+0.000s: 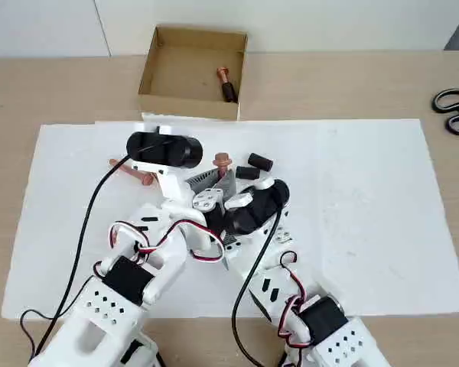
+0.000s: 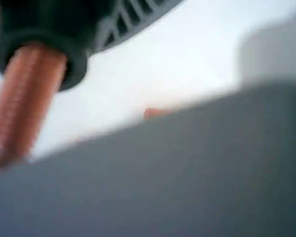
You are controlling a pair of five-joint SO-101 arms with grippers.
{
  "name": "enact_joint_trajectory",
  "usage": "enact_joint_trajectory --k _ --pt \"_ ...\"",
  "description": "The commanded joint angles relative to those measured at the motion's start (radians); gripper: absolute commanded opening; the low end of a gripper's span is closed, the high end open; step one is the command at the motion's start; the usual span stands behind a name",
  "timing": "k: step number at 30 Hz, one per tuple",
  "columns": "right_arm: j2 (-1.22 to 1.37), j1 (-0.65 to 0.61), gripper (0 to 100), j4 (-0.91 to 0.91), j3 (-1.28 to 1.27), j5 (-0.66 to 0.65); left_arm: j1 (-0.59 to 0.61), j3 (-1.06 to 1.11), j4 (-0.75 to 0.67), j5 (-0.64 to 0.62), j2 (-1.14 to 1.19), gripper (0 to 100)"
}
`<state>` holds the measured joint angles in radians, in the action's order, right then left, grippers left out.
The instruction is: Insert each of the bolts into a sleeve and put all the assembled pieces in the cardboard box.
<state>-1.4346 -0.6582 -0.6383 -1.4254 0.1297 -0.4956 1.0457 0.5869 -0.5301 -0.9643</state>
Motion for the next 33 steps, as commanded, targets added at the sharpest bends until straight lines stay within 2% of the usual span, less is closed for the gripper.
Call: enact_joint_trajectory --k 1,15,23,33 --pt "-0.013 0.005 0.4 0.025 0.011 0.009 -0.008 -0.008 0.037 0.006 -0.026 1" --pt "-0.013 0.005 0.4 0.025 0.011 0.008 -0.015 -0.010 0.110 0.006 -0.026 1" --pt "-0.013 0.005 0.4 0.025 0.011 0.008 -0.015 -0.038 0.232 0.008 -0.083 1" --pt "-0.013 0.005 0.4 0.025 0.011 0.008 -0.060 0.021 0.241 0.008 -0.089 1"
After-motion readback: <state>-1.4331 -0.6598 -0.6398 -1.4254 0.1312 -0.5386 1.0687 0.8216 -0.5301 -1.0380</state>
